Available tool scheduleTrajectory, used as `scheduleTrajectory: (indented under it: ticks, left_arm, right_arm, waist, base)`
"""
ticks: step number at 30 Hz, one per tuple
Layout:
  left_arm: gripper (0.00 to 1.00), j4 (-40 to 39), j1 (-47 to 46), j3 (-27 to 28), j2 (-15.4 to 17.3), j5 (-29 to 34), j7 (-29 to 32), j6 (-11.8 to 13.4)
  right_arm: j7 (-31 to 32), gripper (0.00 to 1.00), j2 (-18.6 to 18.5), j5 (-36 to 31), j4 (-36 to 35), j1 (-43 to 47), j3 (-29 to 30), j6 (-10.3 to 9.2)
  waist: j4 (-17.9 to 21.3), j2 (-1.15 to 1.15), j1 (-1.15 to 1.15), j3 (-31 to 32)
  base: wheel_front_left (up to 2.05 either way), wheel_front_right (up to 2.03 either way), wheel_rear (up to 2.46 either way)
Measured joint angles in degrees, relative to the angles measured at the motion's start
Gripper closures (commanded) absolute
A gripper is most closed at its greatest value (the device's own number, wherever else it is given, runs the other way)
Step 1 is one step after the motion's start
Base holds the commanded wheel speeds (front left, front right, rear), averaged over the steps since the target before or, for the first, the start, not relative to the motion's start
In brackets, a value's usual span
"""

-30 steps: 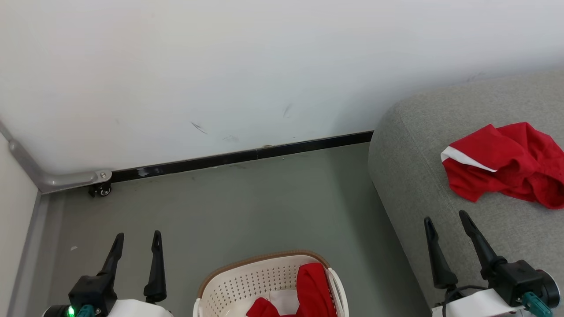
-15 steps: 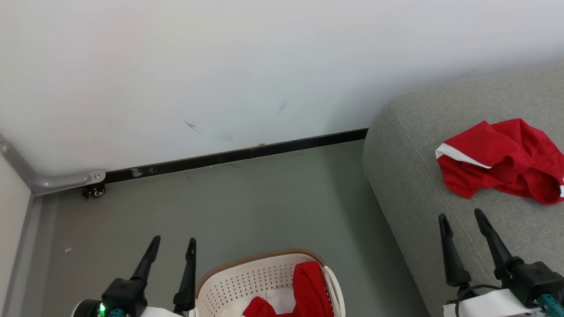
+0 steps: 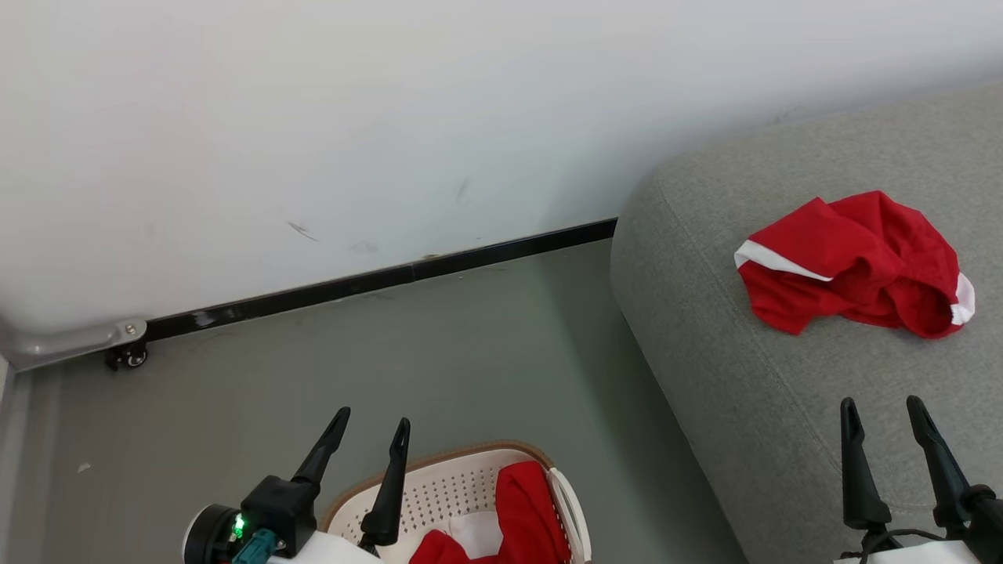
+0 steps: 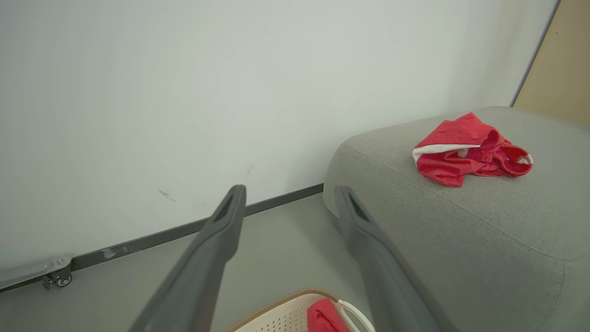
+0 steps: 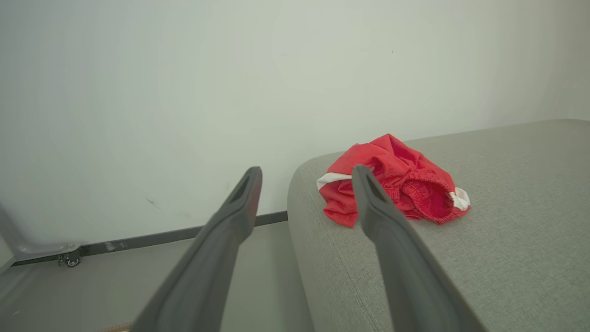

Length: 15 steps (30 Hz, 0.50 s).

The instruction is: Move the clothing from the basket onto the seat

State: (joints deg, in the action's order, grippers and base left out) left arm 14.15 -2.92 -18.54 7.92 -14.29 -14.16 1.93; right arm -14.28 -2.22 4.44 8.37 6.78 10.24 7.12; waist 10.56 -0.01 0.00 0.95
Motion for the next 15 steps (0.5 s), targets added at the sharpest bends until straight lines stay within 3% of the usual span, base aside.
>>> scheduleTrajectory:
  ticks: [15]
  left_arm:
    - [0.0,1.3,-0.8,1.7,-0.5,0.5,0.0,-0.4]
  right_arm:
    - [0.0,0.0,0.0,0.3,-1.4,0.0,-4.9,0.0]
  waist:
    - [5.3,0.0,0.0,-1.6]
  base:
    - [0.0,0.0,0.0]
